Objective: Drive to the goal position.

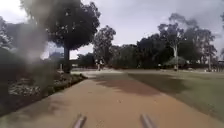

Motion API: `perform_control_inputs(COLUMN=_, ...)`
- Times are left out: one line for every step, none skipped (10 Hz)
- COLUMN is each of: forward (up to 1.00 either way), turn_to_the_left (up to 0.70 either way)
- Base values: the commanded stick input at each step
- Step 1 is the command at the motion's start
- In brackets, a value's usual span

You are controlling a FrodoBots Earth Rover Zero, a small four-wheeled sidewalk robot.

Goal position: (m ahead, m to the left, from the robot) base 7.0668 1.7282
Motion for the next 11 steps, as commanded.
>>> perform_control_inputs(forward=0.7, turn_to_the_left=0.0)
perform_control_inputs(forward=0.7, turn_to_the_left=0.0)
perform_control_inputs(forward=0.7, turn_to_the_left=0.0)
perform_control_inputs(forward=0.7, turn_to_the_left=0.0)
perform_control_inputs(forward=0.7, turn_to_the_left=0.0)
perform_control_inputs(forward=0.7, turn_to_the_left=0.0)
perform_control_inputs(forward=0.7, turn_to_the_left=0.0)
perform_control_inputs(forward=0.7, turn_to_the_left=0.0)
perform_control_inputs(forward=0.7, turn_to_the_left=0.0)
perform_control_inputs(forward=0.7, turn_to_the_left=0.0)
perform_control_inputs(forward=0.7, turn_to_the_left=0.0)
